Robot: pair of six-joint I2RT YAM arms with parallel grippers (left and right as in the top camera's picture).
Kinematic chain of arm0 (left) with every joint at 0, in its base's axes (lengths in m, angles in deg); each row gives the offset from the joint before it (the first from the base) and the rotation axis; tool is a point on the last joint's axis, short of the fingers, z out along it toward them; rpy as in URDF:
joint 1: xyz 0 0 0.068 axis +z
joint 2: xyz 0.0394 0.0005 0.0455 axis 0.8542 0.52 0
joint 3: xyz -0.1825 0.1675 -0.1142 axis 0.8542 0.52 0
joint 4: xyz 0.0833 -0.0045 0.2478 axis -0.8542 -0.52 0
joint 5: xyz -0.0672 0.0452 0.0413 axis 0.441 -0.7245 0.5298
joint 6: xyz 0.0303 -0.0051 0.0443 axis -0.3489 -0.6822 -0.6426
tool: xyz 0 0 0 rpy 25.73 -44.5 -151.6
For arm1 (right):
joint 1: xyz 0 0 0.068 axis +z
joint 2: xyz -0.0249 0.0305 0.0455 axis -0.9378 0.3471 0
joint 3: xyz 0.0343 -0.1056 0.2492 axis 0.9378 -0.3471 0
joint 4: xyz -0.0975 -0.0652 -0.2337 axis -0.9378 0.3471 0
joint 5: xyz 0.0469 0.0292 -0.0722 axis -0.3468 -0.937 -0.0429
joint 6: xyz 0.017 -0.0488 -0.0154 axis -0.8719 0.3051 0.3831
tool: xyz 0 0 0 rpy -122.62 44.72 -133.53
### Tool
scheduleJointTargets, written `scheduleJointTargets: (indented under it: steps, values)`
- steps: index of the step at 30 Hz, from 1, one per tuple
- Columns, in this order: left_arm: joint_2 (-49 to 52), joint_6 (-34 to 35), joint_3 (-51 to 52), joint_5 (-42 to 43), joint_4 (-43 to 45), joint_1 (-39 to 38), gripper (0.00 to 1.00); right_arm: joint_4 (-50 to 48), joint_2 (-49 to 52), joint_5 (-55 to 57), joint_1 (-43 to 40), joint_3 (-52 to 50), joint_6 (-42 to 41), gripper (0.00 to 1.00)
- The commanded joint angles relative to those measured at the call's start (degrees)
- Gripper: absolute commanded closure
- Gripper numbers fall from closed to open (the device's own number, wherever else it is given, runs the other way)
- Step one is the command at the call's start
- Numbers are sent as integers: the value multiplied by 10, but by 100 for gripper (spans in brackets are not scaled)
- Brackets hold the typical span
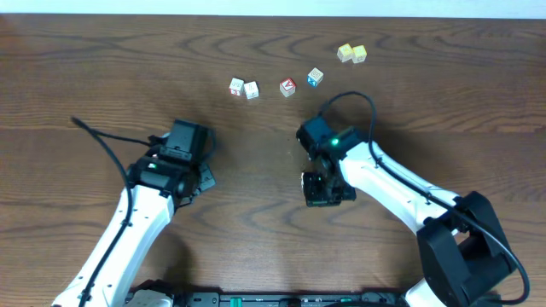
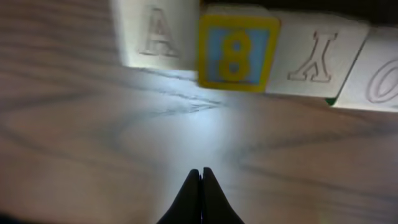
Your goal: Lift 4 blocks
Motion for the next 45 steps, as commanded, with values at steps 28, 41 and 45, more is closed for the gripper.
scheduleJointTargets:
  steps: [28, 41, 45]
  values:
    - [3, 10, 0, 2, -5, 14, 85, -98, -11, 62, 10, -59, -53, 99]
    - [3, 10, 0, 2, -5, 14, 85, -114, -11, 62, 10, -59, -53, 99]
    - [3, 10, 0, 2, -5, 14, 85, -119, -11, 62, 10, -59, -53, 99]
